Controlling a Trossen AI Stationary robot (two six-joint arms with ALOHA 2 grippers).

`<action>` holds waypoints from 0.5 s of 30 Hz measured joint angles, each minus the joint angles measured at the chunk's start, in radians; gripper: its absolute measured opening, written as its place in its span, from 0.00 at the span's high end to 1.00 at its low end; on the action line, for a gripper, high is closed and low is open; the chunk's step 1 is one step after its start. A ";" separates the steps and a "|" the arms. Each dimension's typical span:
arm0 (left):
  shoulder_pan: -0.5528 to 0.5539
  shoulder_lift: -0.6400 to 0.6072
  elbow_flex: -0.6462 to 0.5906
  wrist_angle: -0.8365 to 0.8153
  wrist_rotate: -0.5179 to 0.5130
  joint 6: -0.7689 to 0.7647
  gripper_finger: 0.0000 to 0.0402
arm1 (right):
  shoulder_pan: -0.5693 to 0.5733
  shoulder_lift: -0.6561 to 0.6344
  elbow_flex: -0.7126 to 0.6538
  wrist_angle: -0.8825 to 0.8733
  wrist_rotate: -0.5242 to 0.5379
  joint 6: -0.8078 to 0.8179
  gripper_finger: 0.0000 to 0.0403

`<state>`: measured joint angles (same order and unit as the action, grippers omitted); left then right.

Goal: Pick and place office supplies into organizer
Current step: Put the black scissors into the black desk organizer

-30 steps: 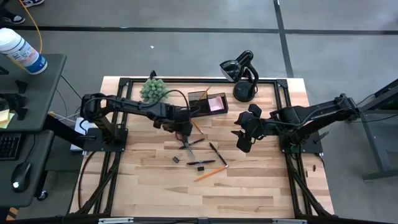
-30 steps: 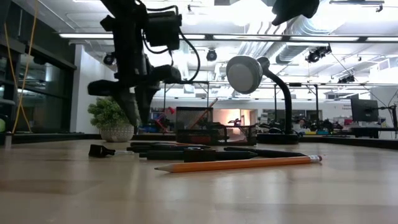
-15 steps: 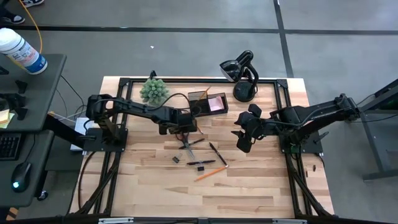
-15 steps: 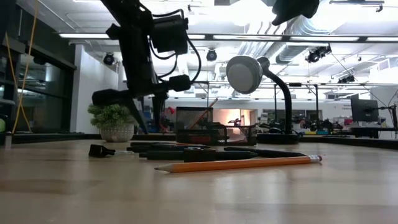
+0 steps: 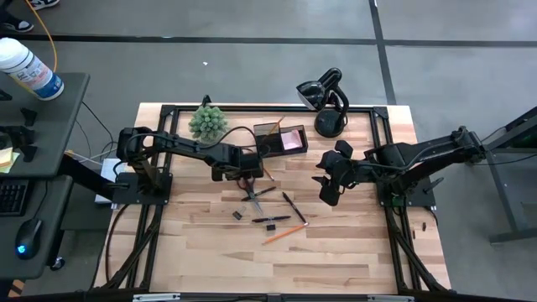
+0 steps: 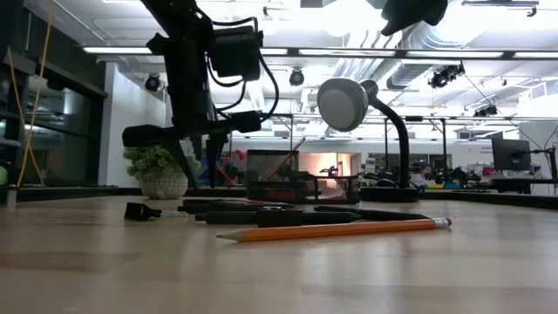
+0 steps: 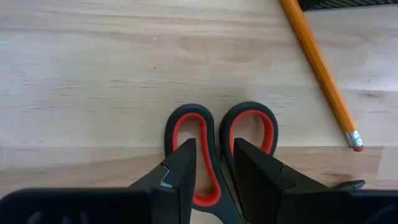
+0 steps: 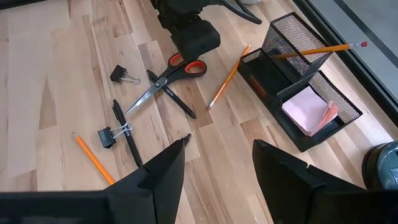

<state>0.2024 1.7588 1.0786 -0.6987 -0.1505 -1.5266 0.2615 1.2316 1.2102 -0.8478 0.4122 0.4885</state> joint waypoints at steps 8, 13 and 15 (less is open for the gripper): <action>0.001 0.015 0.000 0.000 0.024 -0.014 0.76 | 0.000 0.000 0.000 0.000 0.000 -0.018 0.54; 0.000 0.031 -0.001 -0.006 0.065 -0.068 0.76 | 0.000 0.000 0.000 0.000 -0.002 -0.018 0.54; 0.000 0.040 0.001 0.020 0.072 -0.104 0.76 | 0.000 0.000 0.000 0.000 -0.003 -0.018 0.54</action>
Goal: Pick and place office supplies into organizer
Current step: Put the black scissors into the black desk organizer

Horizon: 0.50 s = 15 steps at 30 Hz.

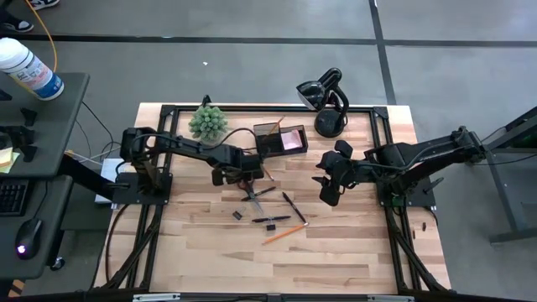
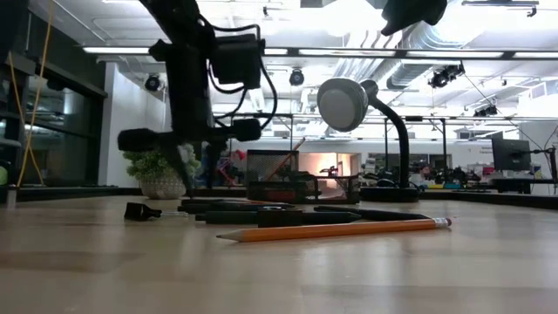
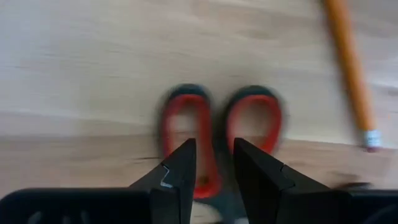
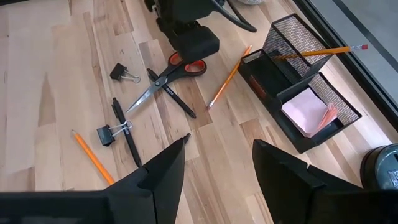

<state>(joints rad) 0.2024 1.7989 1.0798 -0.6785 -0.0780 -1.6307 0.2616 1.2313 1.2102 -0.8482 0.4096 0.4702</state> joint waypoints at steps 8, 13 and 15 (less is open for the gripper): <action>0.000 0.031 -0.001 0.060 0.021 -0.060 0.76 | 0.000 0.000 0.000 0.000 -0.021 0.000 0.54; 0.000 0.036 0.000 0.061 0.013 -0.068 0.76 | 0.000 0.000 0.000 0.001 -0.031 0.000 0.54; 0.000 0.042 0.000 0.057 -0.009 -0.067 0.76 | 0.000 0.000 0.000 0.001 -0.031 0.000 0.54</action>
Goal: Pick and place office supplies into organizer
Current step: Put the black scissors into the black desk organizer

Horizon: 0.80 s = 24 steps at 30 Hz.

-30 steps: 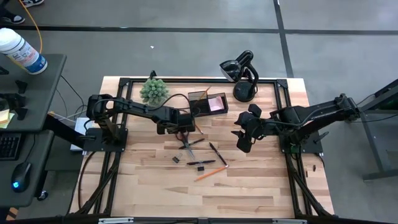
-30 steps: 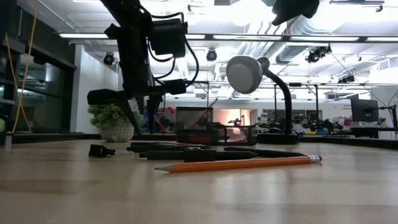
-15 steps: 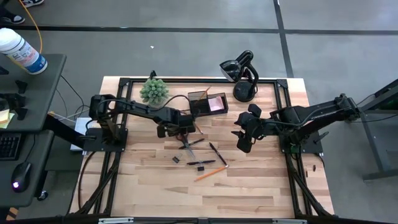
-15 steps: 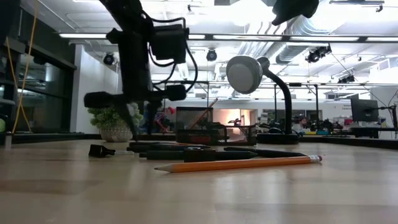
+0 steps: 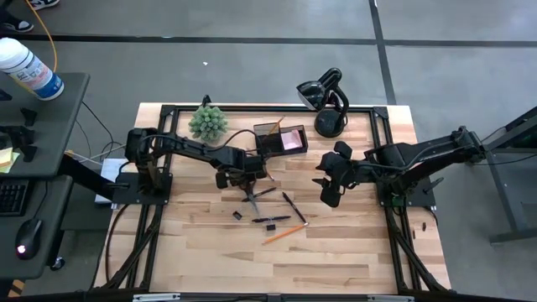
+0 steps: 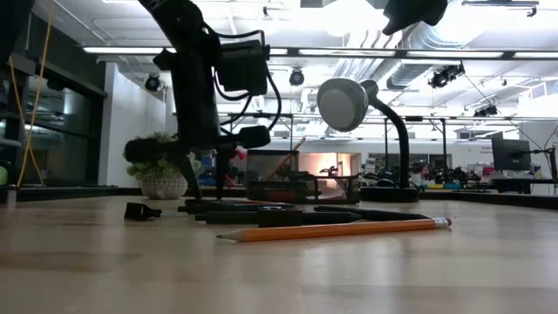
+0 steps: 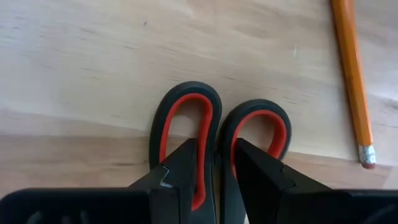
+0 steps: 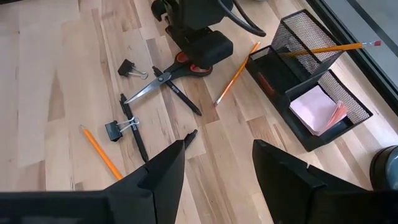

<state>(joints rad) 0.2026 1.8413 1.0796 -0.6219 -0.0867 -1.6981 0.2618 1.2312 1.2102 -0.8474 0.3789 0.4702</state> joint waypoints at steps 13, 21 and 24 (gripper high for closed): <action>-0.002 0.027 0.002 -0.009 -0.031 0.027 0.76 | 0.000 0.000 0.000 0.001 0.008 -0.008 0.54; -0.002 0.031 0.024 -0.025 -0.044 0.027 0.76 | 0.000 0.000 0.000 0.001 0.016 -0.035 0.54; -0.002 0.037 0.053 -0.054 -0.062 0.042 0.76 | 0.000 0.000 0.000 0.001 0.024 -0.051 0.54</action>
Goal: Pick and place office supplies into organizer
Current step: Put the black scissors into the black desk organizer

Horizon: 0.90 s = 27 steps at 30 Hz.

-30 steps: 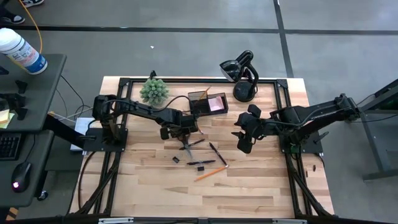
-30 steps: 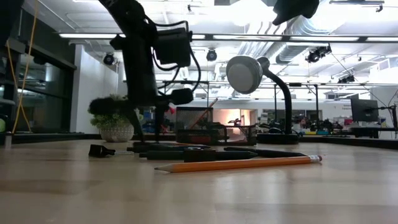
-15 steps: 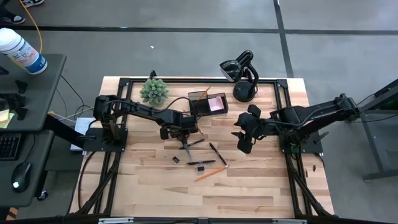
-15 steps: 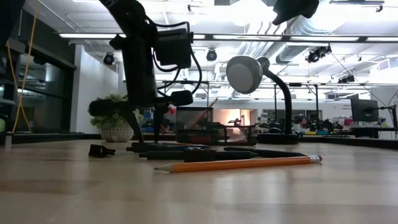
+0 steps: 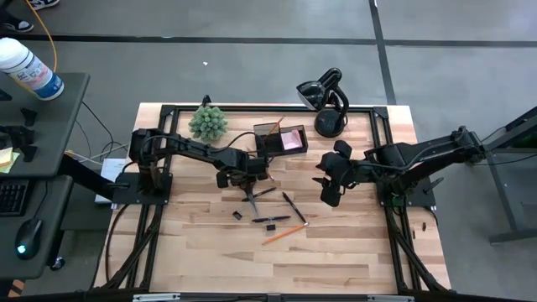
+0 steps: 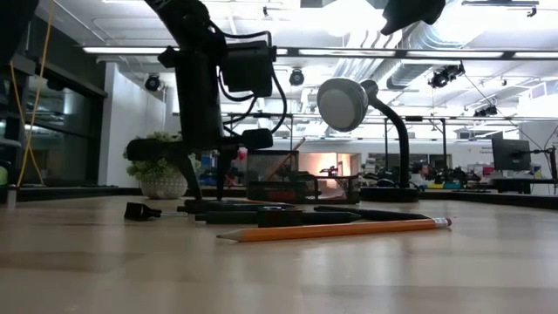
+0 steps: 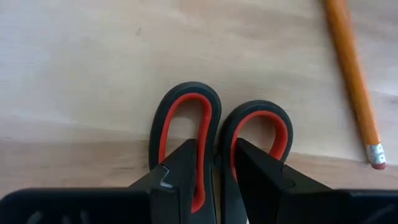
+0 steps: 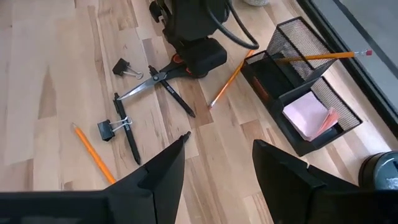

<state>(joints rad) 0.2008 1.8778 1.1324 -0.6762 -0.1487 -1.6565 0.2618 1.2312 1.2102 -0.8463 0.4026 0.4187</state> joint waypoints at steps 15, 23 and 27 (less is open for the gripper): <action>0.010 0.000 0.078 -0.080 -0.075 0.141 0.76 | 0.000 0.000 0.000 -0.021 0.015 -0.018 0.54; 0.009 -0.031 0.079 -0.082 -0.024 0.219 0.76 | 0.000 0.000 0.000 -0.041 0.016 -0.027 0.54; 0.009 -0.074 0.080 -0.087 -0.053 0.284 0.76 | 0.000 0.000 0.000 -0.055 0.040 -0.032 0.54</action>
<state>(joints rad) 0.2103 1.8034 1.2123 -0.7634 -0.2017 -1.3725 0.2615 1.2312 1.2102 -0.9016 0.4422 0.3867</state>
